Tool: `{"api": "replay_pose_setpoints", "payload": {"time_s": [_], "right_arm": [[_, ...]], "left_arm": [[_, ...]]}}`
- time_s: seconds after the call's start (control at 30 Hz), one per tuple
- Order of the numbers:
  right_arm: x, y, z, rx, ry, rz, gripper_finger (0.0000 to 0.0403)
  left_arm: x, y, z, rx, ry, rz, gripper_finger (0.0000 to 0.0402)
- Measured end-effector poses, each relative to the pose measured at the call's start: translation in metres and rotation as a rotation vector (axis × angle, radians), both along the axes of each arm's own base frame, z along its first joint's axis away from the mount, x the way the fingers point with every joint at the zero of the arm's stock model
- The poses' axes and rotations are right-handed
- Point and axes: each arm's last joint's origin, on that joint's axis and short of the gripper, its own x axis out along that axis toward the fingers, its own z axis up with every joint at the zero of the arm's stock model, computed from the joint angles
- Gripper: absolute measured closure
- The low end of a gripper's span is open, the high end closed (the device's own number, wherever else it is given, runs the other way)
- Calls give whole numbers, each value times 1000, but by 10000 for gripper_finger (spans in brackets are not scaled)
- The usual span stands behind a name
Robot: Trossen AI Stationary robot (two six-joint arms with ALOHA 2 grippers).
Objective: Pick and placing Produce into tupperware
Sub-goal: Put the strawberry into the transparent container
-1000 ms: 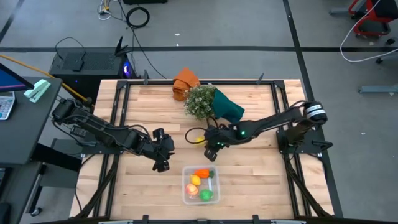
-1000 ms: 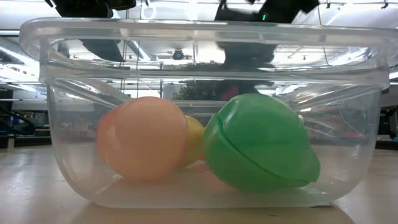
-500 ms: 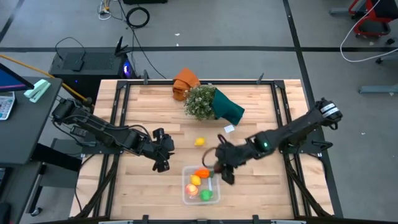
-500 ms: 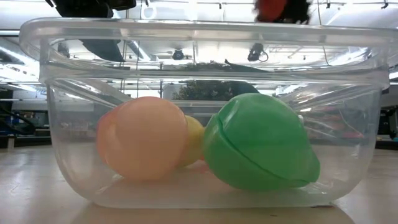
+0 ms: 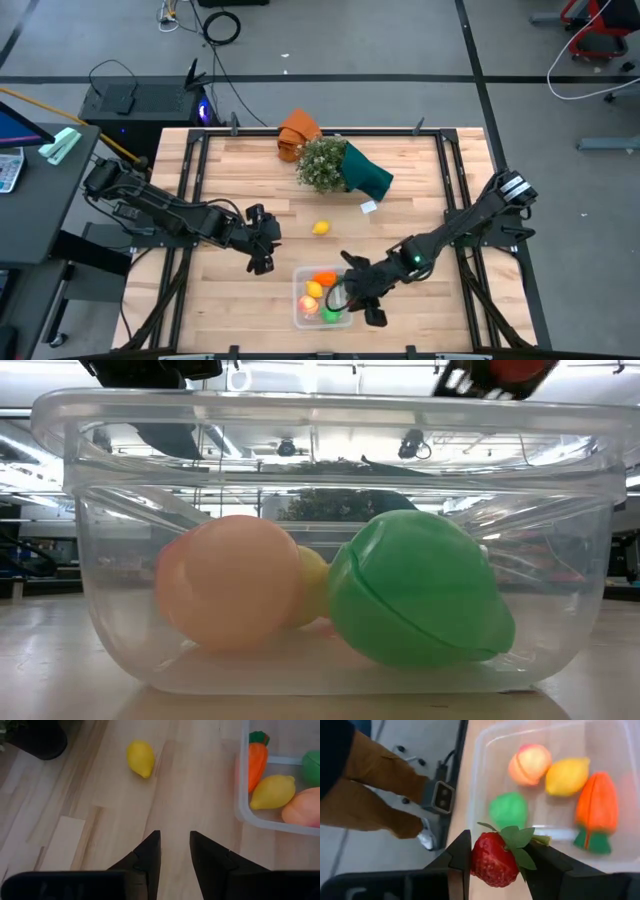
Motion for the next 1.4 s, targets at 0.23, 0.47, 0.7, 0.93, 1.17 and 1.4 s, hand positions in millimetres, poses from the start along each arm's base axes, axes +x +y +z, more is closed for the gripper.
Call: {"api": "replay_pose_setpoints", "payload": {"time_s": [0.23, 0.47, 0.7, 0.93, 1.17, 1.4], "right_arm": [[39, -3, 4, -145, -53, 102, 300], [70, -14, 2, -272, 117, 134, 299], [88, -10, -8, -290, 189, 132, 299], [94, -6, -27, -277, 256, 100, 299], [98, -5, -42, -272, 293, 97, 299], [99, -4, -45, -263, 299, 84, 299]], "left_arm": [[0, 0, 0, -6, 6, -5, 287], [-4, 1, -3, 8, 46, -5, 290], [-5, 2, -4, 12, 63, -2, 285], [-7, 2, -5, 19, 84, 0, 291], [-8, 3, -5, 26, 101, 1, 286], [-9, 3, -6, 22, 107, 9, 290]]}}
